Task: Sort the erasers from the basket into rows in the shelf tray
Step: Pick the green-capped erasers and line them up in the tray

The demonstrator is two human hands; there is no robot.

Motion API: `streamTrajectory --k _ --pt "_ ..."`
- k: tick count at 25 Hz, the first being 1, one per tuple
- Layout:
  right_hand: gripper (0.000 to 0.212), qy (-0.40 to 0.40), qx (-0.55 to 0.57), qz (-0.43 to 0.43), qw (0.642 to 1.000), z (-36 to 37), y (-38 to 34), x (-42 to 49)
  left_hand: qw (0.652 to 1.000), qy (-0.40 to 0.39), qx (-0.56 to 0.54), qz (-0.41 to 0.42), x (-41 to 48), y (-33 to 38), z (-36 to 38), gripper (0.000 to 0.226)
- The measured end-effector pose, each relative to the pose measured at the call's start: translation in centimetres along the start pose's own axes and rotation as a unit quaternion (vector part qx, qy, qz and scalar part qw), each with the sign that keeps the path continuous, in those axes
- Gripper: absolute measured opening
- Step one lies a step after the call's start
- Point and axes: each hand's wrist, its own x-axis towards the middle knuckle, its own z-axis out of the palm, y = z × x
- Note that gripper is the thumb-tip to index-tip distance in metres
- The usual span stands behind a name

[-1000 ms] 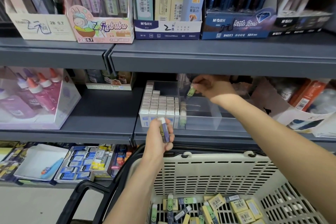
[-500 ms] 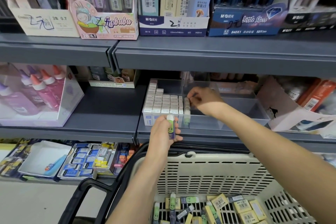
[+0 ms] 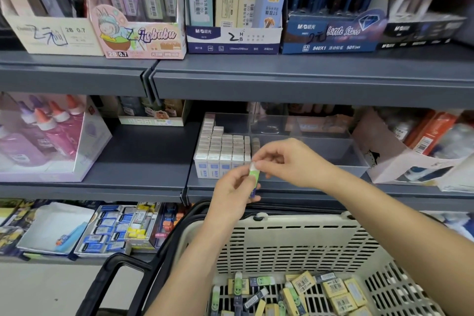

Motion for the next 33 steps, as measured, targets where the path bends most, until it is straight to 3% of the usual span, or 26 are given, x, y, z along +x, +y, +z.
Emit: streamTrajectory --k 3,7,10,14,18,24,28,31,33 --pt "0.005 0.013 0.019 0.012 1.000 -1.3 0.0 -0.6 0.998 0.016 0.050 0.032 -0.1 -0.1 -0.3 0.018" --pt "0.014 0.105 0.008 0.055 0.993 -4.0 1.0 0.6 0.959 0.194 0.162 0.129 0.2 0.5 -2.2 0.026" --pt "0.018 0.091 -0.028 0.093 0.991 -3.5 1.9 1.7 0.939 0.257 0.197 0.116 0.6 0.3 -3.5 0.028" --pt "0.001 0.040 -0.085 0.098 0.991 -1.1 2.9 2.1 0.945 0.244 0.197 0.093 0.9 0.1 -3.5 0.045" --pt "0.017 0.006 -0.143 0.101 0.984 -0.5 3.3 2.3 0.946 0.243 0.201 0.081 1.0 -0.1 -3.5 0.045" --pt "0.022 0.024 -0.127 0.095 0.987 -0.7 3.1 1.7 0.949 0.236 0.196 0.077 -0.1 0.3 -3.0 0.041" --pt "0.017 0.096 -0.075 0.077 0.990 -2.2 2.6 -1.1 0.949 0.213 0.201 0.118 -2.6 0.1 -1.6 0.035" --pt "0.009 0.174 -0.006 0.040 0.984 -2.8 2.7 -6.3 0.962 0.129 0.194 0.140 -5.5 -1.4 0.4 0.033" --pt "0.007 0.148 0.078 0.064 0.984 -1.1 4.0 -10.1 0.967 0.031 0.225 0.113 -7.1 -3.2 1.9 0.029"
